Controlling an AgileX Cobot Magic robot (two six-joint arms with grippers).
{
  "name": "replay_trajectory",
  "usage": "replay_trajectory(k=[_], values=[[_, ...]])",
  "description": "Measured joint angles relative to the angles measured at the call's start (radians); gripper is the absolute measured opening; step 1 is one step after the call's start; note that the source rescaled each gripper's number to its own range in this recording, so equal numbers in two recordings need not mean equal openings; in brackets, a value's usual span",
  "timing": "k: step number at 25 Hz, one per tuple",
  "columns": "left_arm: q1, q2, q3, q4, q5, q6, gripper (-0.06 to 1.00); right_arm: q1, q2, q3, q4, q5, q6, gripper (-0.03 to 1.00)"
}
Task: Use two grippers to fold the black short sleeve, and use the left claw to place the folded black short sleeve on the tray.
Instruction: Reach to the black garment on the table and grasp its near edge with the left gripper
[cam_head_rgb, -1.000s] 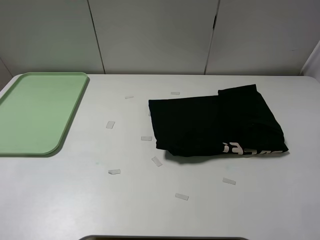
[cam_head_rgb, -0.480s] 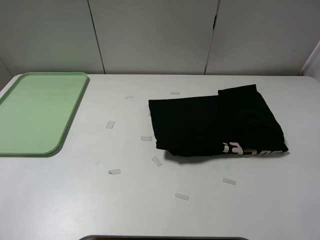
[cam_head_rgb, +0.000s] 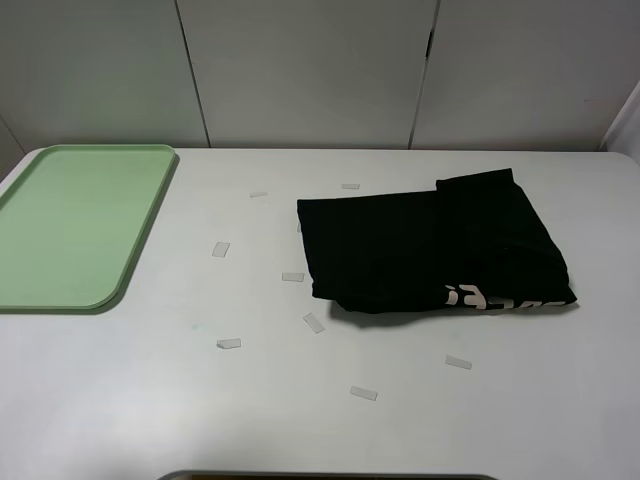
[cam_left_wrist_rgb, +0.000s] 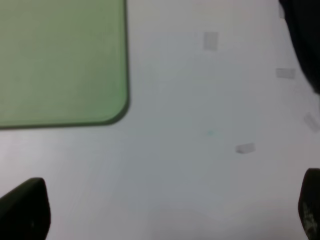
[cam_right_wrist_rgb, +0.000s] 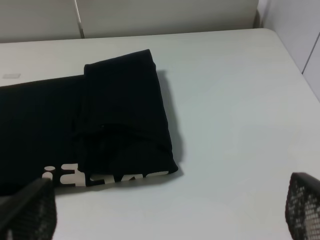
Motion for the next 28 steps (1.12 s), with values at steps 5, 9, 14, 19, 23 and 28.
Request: replay_trajectory(k=[5, 9, 14, 19, 23, 28], values=[[-0.010, 0.262, -0.026, -0.168, -0.142, 0.094, 1.00, 0.000, 0.000, 0.000, 0.000, 0.000, 0.000, 1.00], [-0.095, 0.447, -0.026, -0.255, -0.328, 0.136, 1.00, 0.000, 0.000, 0.000, 0.000, 0.000, 0.000, 1.00], [-0.257, 0.656, -0.027, -0.338, -0.573, 0.137, 1.00, 0.000, 0.000, 0.000, 0.000, 0.000, 0.000, 1.00], [-0.400, 0.871, -0.081, -0.437, -0.718, 0.137, 1.00, 0.000, 0.000, 0.000, 0.000, 0.000, 0.000, 1.00], [-0.474, 1.029, -0.180, -0.497, -0.764, 0.138, 1.00, 0.000, 0.000, 0.000, 0.000, 0.000, 0.000, 1.00], [-0.523, 1.181, -0.292, -0.535, -0.773, 0.136, 1.00, 0.000, 0.000, 0.000, 0.000, 0.000, 0.000, 1.00]])
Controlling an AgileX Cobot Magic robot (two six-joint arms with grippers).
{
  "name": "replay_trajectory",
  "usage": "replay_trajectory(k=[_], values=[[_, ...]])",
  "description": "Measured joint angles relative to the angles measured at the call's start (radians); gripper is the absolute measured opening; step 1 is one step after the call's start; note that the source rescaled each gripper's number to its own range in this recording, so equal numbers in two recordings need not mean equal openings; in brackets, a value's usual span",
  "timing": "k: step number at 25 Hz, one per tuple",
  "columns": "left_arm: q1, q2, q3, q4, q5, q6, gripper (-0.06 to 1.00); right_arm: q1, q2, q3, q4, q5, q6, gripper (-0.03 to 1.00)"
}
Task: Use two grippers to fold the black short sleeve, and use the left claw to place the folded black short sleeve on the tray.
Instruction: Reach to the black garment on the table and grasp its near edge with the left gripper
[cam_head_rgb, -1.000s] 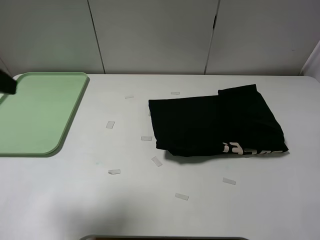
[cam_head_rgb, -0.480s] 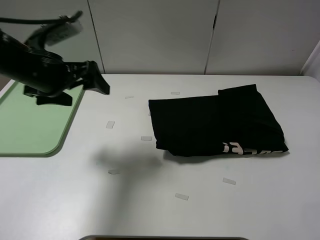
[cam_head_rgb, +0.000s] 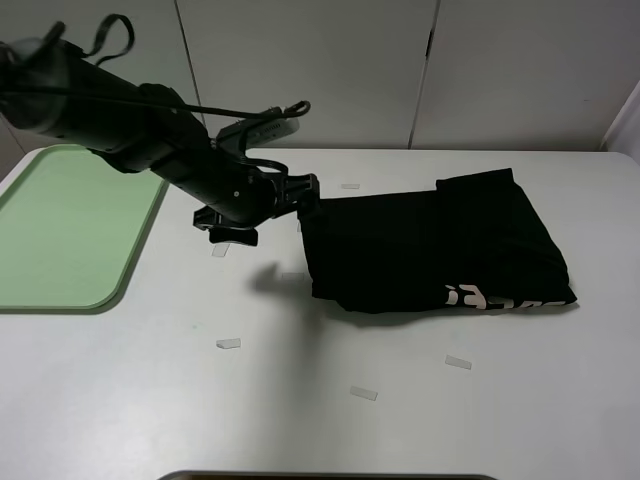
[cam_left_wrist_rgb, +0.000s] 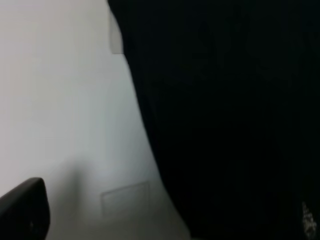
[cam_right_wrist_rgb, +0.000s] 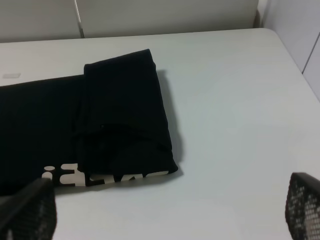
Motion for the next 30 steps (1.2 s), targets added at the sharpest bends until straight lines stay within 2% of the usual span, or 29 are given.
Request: replay_trajectory(k=[11, 20, 24, 30], values=[[-0.040, 0.183, -0.157, -0.005, -0.003, -0.041, 1.00, 0.000, 0.000, 0.000, 0.000, 0.000, 0.000, 1.00], [-0.073, 0.224, -0.200, -0.006, -0.049, -0.081, 1.00, 0.000, 0.000, 0.000, 0.000, 0.000, 0.000, 1.00], [-0.081, 0.231, -0.205, -0.006, -0.077, -0.096, 0.94, 0.000, 0.000, 0.000, 0.000, 0.000, 0.000, 1.00], [-0.096, 0.235, -0.205, -0.006, -0.102, -0.136, 0.81, 0.000, 0.000, 0.000, 0.000, 0.000, 0.000, 1.00]])
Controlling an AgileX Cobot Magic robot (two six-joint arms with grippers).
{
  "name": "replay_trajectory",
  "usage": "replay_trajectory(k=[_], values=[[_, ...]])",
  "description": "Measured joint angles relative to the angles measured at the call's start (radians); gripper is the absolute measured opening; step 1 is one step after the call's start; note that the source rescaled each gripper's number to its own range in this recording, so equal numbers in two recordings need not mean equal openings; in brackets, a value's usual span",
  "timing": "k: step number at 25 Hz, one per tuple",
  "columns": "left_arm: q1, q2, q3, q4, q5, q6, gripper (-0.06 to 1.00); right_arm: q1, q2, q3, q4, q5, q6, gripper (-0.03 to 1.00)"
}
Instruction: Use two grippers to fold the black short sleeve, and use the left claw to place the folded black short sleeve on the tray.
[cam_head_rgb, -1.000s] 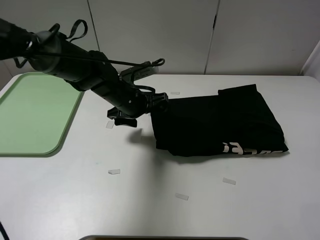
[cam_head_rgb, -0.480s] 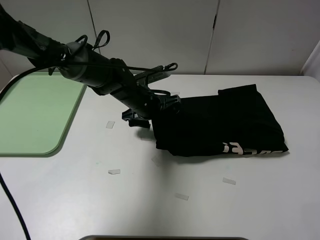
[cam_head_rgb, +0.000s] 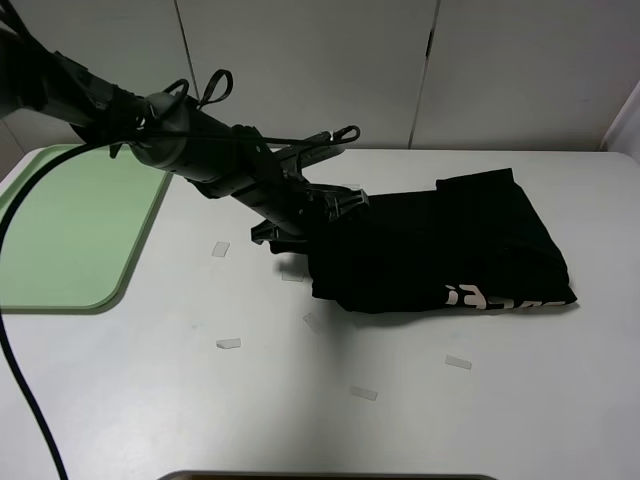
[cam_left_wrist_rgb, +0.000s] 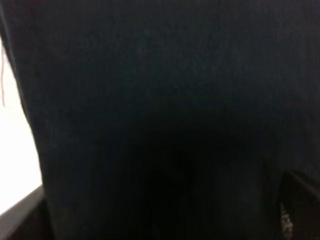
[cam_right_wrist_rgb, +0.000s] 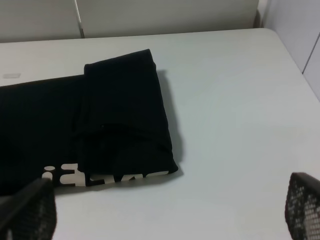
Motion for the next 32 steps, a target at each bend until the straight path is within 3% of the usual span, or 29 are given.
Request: replay_trajectory(k=[7, 20, 26, 32], values=[[-0.008, 0.006, 0.000, 0.000, -0.006, -0.011, 0.65, 0.000, 0.000, 0.000, 0.000, 0.000, 0.000, 1.00], [-0.008, 0.008, 0.000, -0.001, -0.006, -0.012, 0.05, 0.000, 0.000, 0.000, 0.000, 0.000, 0.000, 1.00], [0.001, 0.001, 0.000, -0.001, 0.006, -0.012, 0.01, 0.000, 0.000, 0.000, 0.000, 0.000, 0.000, 1.00], [0.034, -0.048, 0.000, 0.037, 0.094, -0.012, 0.01, 0.000, 0.000, 0.000, 0.000, 0.000, 0.000, 1.00]])
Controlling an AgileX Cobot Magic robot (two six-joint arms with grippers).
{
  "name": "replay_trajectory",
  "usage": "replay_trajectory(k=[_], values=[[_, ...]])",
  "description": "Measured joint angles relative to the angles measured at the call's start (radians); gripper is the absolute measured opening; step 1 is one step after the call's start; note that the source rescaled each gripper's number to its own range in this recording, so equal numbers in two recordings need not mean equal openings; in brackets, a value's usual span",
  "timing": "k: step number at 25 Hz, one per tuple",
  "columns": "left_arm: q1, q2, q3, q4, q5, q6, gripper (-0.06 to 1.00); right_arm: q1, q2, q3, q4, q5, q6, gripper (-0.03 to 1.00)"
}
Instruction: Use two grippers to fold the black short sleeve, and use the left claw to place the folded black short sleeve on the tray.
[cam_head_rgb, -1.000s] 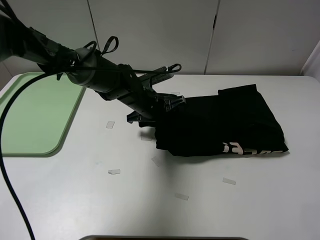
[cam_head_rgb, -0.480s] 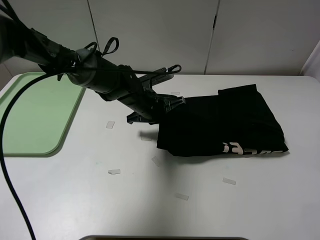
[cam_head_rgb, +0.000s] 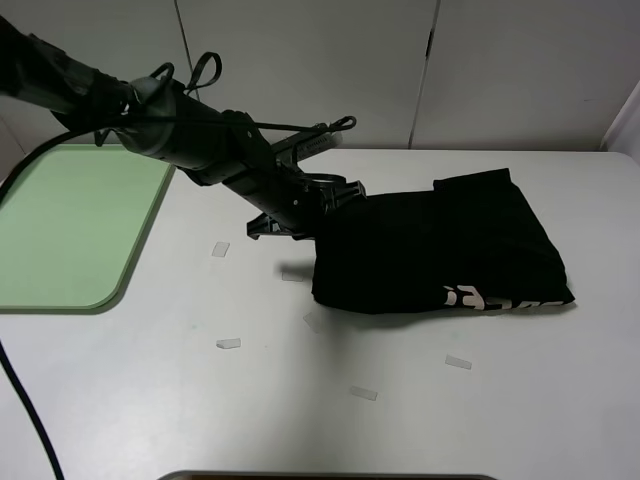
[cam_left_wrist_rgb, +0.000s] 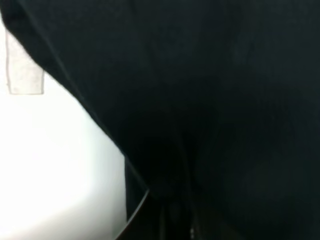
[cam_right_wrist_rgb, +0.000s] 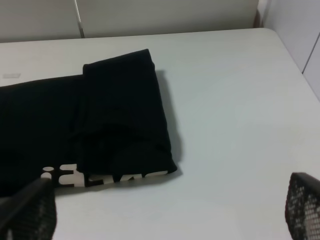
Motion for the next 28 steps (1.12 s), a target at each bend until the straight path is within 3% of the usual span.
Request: replay_trajectory(k=[7, 15, 17, 28], values=[[0.043, -0.042, 0.000, 0.090, 0.142, 0.000, 0.01, 0.000, 0.000, 0.000, 0.000, 0.000, 0.000, 1.00], [0.109, -0.136, 0.000, 0.252, 0.334, 0.000, 0.01, 0.000, 0.000, 0.000, 0.000, 0.000, 0.000, 1.00], [0.127, -0.175, 0.000, 0.327, 0.398, 0.000, 0.01, 0.000, 0.000, 0.000, 0.000, 0.000, 0.000, 1.00], [0.157, -0.317, 0.001, 0.536, 0.591, 0.000, 0.01, 0.000, 0.000, 0.000, 0.000, 0.000, 0.000, 1.00]])
